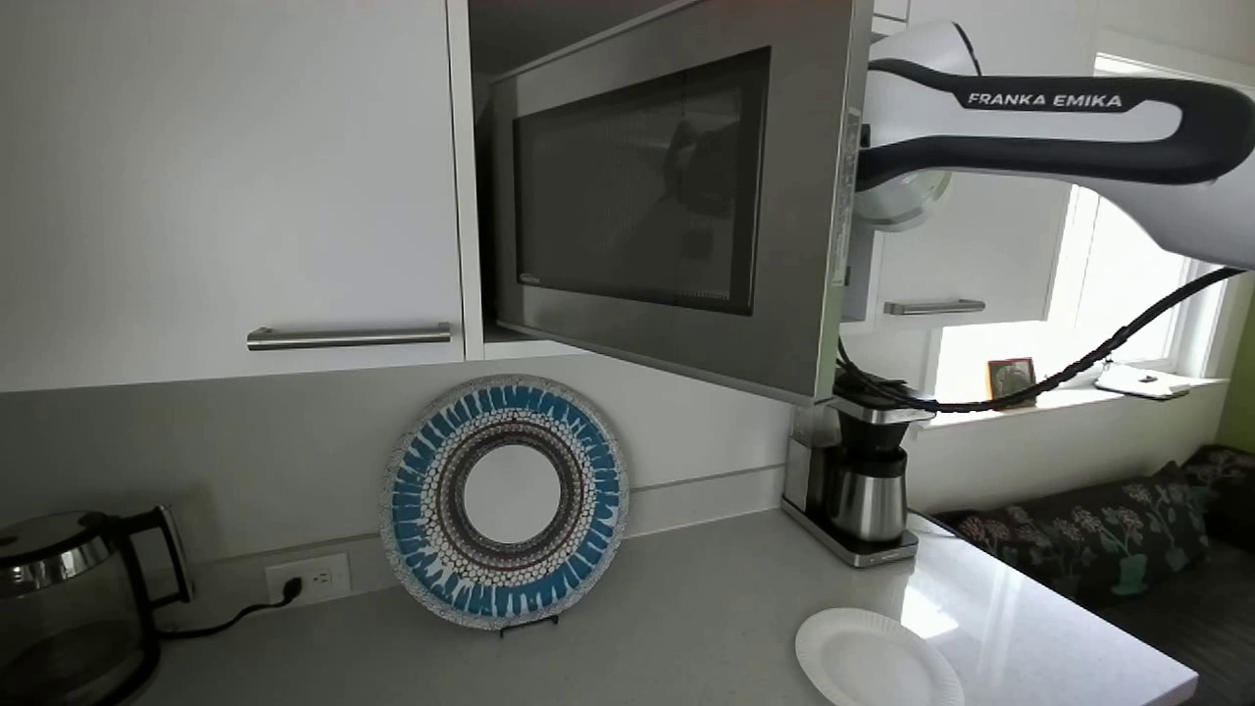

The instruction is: Remove the styrofoam cup from the microwave and put it on the right in front of the coffee maker and then close the door of the microwave

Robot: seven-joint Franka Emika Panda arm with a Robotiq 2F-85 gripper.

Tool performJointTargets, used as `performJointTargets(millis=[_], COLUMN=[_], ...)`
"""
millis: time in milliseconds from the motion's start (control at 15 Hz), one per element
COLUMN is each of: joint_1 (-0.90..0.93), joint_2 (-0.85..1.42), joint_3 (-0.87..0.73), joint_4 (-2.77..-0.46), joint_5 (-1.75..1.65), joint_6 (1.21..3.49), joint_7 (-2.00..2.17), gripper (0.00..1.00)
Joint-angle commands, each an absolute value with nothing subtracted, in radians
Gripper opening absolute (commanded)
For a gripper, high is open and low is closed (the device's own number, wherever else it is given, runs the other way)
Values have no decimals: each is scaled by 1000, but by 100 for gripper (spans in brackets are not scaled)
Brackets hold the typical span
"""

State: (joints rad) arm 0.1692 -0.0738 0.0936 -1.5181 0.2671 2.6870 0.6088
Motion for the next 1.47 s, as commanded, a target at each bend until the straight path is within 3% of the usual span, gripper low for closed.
performJointTargets(millis=[0,467,1333,1400], joint_1=[141,62,-89,-87], joint_2=[-214,-463,-967,-886], joint_3=[123,176,85,114], joint_4=[-1638,-1813,-2359,-2261], joint_5=[217,66,136,134], joint_6=[2542,2377,2458,2410], joint_7=[638,620,547,542], gripper=[1,1,1,4])
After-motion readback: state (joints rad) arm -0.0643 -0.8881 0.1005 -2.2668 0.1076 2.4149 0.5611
